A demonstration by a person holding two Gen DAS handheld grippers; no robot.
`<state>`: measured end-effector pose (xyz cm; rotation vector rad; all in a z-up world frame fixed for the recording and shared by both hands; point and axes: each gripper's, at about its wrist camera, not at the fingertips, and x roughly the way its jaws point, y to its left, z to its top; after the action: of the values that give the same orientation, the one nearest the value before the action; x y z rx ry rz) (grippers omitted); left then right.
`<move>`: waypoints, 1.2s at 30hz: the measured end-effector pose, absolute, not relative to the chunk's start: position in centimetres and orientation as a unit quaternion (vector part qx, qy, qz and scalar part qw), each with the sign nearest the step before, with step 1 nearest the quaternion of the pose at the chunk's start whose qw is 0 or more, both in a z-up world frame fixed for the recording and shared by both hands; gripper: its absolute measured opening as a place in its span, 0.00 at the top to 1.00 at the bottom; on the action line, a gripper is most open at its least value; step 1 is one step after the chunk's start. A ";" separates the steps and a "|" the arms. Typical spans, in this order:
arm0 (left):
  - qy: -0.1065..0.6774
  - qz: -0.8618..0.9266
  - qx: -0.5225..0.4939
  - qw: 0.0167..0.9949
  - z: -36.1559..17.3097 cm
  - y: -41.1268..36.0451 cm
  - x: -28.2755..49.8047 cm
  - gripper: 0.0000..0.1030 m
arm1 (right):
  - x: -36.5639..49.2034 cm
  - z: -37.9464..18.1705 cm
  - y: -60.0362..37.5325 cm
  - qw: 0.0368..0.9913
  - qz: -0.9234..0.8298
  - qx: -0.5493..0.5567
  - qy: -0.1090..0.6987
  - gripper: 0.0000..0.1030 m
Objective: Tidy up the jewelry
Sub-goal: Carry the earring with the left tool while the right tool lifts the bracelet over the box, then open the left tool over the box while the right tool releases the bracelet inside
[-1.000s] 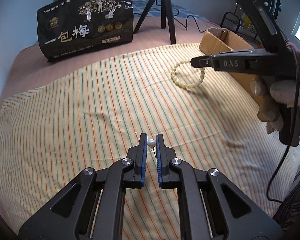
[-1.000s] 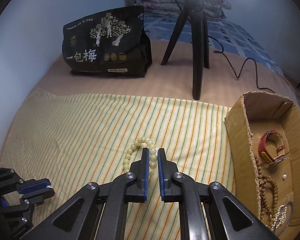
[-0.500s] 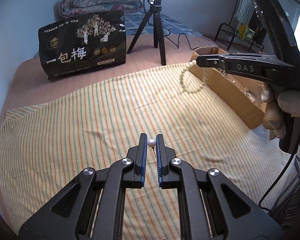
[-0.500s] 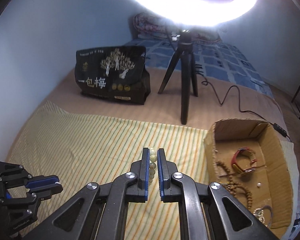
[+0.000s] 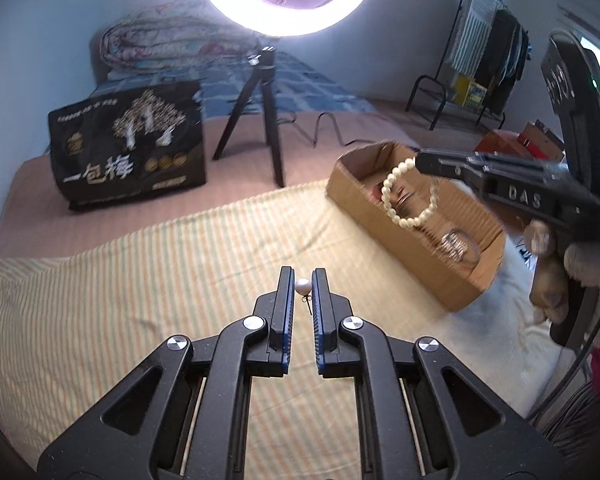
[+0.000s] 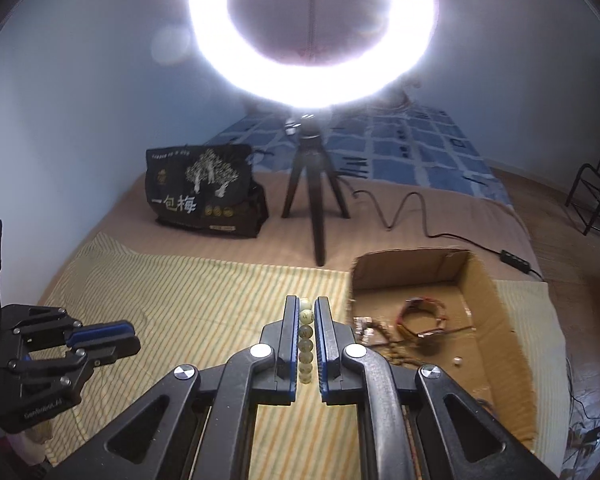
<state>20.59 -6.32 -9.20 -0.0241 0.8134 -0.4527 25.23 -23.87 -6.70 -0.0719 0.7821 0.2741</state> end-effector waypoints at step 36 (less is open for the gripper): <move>0.383 -0.313 0.003 0.869 -9.0 -23.8 21.4 0.94 | 27.2 -8.7 -37.9 0.919 0.040 0.047 0.388 0.95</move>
<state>21.39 -23.79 -8.96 0.0066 0.8006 -0.6555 27.23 -37.88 -8.67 0.0976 0.7984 0.0825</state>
